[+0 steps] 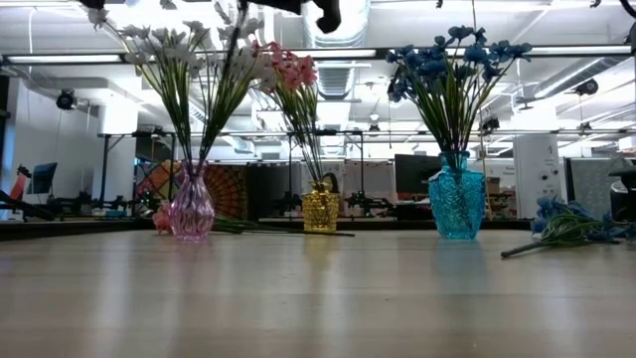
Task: Sort flowers into vase by color
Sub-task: Put the white flowers into the purple vase
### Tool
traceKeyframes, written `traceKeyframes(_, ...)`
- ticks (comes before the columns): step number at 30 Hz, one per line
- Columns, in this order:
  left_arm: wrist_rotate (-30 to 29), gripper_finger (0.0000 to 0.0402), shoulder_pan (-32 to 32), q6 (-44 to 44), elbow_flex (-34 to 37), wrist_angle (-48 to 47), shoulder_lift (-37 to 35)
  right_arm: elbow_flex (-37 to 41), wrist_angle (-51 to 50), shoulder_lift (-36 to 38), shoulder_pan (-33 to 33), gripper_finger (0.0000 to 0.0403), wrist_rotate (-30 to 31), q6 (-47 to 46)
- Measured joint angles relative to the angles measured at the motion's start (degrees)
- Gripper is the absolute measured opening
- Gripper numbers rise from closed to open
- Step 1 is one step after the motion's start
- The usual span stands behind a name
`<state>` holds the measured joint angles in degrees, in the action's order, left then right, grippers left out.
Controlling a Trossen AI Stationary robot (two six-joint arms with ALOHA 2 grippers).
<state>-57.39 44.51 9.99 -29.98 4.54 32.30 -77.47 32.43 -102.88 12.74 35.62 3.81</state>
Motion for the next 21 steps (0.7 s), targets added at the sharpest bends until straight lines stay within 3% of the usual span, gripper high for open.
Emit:
traceKeyframes(5,-6.35,0.0189,-0.02,-1.49,0.0,-6.16,-4.71,-4.33,-1.53,-1.19,-3.93,0.002,-4.55,0.71)
traceKeyframes(8,-7.14,0.0187,-0.02,-1.54,0.0,-8.58,-6.87,-5.92,-2.39,-2.0,-5.61,0.002,-7.58,0.77)
traceKeyframes(21,-9.64,0.0187,-0.02,-1.72,0.03,-11.9,-10.32,-7.33,-1.53,-4.51,-7.49,0.002,-7.57,3.29)
